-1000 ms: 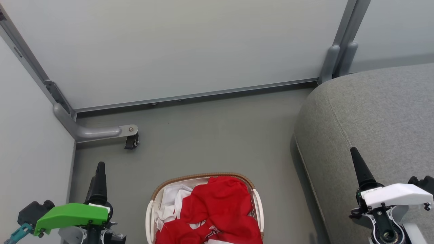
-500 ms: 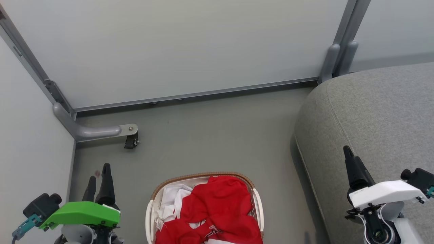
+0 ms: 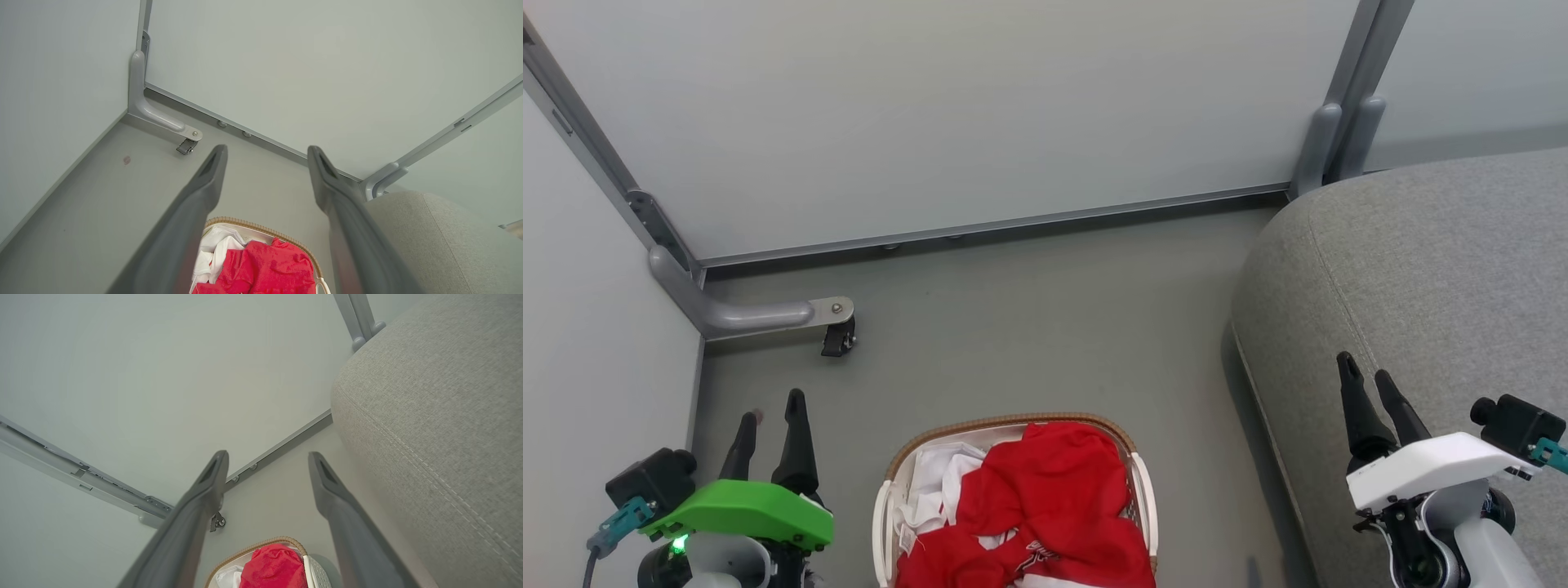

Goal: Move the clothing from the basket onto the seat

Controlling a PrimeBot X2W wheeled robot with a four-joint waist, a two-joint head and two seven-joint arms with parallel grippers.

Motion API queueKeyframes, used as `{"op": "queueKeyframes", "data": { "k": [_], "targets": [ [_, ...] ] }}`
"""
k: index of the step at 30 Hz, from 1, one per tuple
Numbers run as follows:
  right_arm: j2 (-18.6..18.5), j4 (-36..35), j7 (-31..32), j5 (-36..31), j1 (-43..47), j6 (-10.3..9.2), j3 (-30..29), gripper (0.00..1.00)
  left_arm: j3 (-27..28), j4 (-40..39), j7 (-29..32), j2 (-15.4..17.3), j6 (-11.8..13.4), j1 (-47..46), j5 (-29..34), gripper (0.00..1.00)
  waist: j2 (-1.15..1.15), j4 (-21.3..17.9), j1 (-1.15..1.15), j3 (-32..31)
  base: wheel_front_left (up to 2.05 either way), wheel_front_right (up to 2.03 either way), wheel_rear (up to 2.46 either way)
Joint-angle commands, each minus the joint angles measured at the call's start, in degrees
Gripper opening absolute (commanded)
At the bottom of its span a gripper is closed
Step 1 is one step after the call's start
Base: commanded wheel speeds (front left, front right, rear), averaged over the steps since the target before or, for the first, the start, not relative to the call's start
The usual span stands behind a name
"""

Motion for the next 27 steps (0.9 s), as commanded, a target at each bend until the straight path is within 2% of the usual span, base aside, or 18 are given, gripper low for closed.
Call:
{"op": "queueKeyframes", "data": {
  "k": [1,27],
  "targets": [
    [-0.55,-0.27,-0.79,-1.94,-1.52,0.02,0.26,1.00,-0.30,-0.57,-0.64,0.87,0.49,-1.64,2.15,1.00,0.00,0.00,0.00,-0.03,0.00,0.00,0.00],
    [-1.28,0.90,-4.79,-18.36,-1.36,0.03,3.02,1.00,-2.62,0.77,-4.63,1.93,2.18,-1.00,17.93,1.00,0.00,-0.04,0.00,-0.42,0.00,0.00,0.00]
  ]
}}
